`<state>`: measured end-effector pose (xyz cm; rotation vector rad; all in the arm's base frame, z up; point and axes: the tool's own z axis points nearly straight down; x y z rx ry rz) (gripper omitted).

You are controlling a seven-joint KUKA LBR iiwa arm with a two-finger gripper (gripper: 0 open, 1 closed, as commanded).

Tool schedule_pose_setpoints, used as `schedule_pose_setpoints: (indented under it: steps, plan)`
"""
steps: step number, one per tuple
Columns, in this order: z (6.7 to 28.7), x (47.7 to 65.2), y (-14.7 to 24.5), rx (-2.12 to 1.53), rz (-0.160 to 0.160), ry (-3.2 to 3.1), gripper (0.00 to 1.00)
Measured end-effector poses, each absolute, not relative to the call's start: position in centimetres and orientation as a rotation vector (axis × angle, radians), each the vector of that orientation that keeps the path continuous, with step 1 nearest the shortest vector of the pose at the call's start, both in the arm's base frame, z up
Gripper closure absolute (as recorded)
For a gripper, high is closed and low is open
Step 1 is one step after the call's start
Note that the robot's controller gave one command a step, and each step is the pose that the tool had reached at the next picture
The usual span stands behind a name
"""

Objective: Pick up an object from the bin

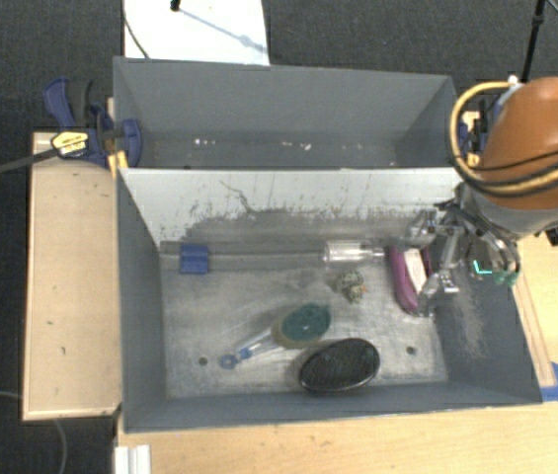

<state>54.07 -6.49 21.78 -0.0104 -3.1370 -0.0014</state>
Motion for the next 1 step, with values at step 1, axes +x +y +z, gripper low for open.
schedule_pose_setpoints:
  steps: [1]
  plan:
    - [9.88,53.62,2.12,0.208,-0.004,-3.136,0.00]
